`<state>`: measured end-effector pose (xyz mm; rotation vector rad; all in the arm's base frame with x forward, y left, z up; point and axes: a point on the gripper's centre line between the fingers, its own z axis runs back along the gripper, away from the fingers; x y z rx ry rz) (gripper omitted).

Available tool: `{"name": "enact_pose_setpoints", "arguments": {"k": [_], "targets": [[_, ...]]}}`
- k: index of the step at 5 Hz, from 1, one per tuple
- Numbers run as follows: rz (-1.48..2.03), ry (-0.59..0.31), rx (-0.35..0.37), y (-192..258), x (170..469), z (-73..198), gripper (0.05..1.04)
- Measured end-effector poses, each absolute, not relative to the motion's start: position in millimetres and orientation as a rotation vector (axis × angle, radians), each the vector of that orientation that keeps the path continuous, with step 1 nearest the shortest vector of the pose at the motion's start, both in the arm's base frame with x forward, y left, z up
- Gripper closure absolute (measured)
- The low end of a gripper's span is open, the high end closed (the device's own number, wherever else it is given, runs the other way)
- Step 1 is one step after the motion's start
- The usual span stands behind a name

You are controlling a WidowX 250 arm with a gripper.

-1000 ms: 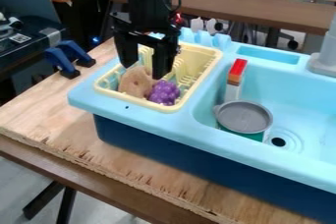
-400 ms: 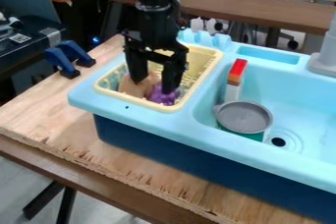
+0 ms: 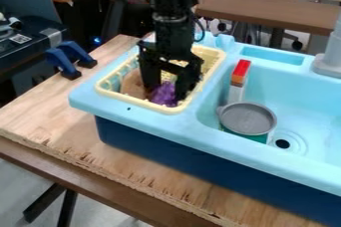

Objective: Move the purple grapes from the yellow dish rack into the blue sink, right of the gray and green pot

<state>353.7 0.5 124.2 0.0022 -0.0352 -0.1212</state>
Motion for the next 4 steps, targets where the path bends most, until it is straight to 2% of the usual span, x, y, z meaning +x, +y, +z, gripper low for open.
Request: {"name": "enact_pose_setpoints", "arguments": {"k": [1,2,3,4], "targets": [[-0.107,-0.029,0.002,2.2,353.3,123.1,0.083],[-0.073,0.015,-0.01,10.7,342.4,112.7,0.083],[-0.046,0.039,-0.042,17.9,331.7,105.2,0.083],[-0.063,0.031,-0.052,19.4,332.5,104.9,0.115]]}}
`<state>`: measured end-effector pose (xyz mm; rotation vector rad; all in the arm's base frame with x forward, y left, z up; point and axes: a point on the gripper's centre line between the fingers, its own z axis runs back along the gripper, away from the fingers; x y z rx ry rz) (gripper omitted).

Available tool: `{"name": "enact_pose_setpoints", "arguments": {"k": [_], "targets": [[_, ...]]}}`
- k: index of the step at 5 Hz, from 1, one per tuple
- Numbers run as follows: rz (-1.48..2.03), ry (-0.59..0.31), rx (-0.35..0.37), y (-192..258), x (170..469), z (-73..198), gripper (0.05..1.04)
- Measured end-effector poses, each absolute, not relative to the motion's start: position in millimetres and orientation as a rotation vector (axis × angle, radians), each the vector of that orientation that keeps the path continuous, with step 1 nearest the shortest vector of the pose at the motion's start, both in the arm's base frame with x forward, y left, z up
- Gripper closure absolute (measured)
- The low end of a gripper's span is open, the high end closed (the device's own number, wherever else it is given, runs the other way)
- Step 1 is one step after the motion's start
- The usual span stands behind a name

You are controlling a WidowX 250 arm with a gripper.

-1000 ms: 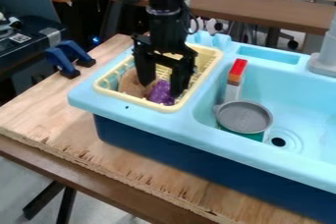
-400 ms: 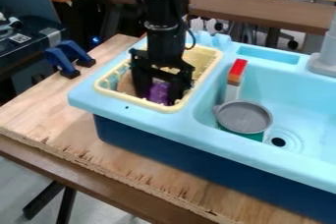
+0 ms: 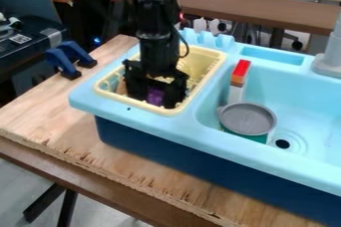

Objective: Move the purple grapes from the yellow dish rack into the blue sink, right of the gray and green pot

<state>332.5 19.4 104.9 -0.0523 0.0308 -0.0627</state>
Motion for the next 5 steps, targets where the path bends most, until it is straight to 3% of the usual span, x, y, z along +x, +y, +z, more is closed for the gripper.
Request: {"name": "enact_pose_setpoints", "arguments": {"k": [1,2,3,4,5], "targets": [[-0.072,0.018,-0.051,21.1,334.5,105.2,0.394],[-0.079,0.005,-0.023,24.2,340.0,113.6,0.505],[-0.071,-0.039,0.012,27.6,344.1,138.9,0.505],[-0.062,-0.105,0.053,24.3,341.2,182.9,0.505],[-0.047,-0.12,0.057,9.0,334.0,208.0,0.505]]}}
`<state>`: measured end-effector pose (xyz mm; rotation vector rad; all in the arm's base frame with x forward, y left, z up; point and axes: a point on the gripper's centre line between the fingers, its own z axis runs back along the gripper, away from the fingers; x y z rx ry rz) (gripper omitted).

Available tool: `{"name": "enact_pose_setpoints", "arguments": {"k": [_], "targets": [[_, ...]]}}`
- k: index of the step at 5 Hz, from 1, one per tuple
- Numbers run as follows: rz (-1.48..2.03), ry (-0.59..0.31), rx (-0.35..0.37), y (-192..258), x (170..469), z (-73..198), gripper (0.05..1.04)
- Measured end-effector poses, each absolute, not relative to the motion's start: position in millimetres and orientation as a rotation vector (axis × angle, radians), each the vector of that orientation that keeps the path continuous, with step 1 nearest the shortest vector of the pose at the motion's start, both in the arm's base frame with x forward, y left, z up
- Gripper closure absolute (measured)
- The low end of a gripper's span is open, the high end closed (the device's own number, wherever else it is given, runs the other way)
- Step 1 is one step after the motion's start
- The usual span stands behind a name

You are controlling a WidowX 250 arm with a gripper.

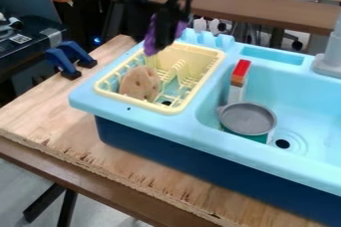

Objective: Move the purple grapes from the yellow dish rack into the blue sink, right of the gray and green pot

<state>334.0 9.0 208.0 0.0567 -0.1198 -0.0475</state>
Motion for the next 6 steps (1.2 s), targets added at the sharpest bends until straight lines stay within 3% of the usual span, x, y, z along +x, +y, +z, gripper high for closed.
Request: {"name": "enact_pose_setpoints", "arguments": {"k": [1,3,4,6], "targets": [[-0.051,-0.18,0.048,-11.9,339.5,221.9,0.505],[-0.096,-0.226,0.042,-88.9,383.2,228.9,0.505],[-0.152,-0.229,0.027,-127.4,386.0,223.0,0.505],[-0.201,-0.142,0.001,-168.1,369.1,191.5,0.505]]}}
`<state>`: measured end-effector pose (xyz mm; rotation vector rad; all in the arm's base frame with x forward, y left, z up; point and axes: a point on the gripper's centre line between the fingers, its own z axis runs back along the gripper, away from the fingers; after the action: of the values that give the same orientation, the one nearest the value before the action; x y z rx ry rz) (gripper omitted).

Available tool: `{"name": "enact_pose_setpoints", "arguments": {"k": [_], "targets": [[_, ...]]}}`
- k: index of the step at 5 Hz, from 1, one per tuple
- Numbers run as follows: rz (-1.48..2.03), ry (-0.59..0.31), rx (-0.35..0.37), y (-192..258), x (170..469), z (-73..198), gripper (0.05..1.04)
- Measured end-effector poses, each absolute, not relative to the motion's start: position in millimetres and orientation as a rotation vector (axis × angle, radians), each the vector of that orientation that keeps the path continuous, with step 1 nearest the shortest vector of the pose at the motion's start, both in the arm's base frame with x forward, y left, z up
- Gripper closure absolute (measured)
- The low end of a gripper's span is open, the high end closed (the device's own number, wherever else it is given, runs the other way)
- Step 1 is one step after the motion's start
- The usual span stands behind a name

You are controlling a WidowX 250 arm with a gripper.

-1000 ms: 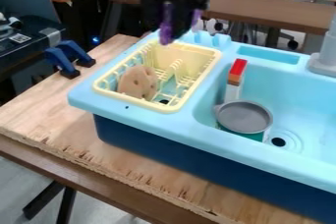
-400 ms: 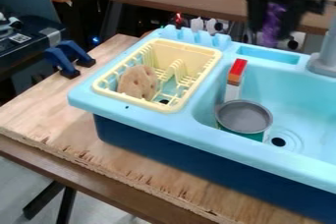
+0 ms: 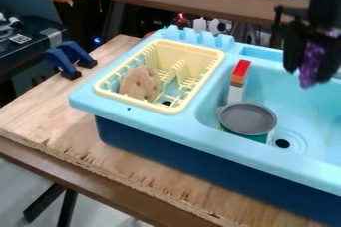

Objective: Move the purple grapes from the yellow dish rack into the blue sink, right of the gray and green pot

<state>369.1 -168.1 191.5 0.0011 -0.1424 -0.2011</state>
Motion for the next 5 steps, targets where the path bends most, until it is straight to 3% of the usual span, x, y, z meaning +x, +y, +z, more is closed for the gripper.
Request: {"name": "enact_pose_setpoints", "arguments": {"k": [2,5], "targets": [[-0.289,-0.152,-0.063,-162.0,386.0,169.5,0.505],[-0.322,-0.064,-0.116,-167.1,405.7,111.5,0.505]]}}
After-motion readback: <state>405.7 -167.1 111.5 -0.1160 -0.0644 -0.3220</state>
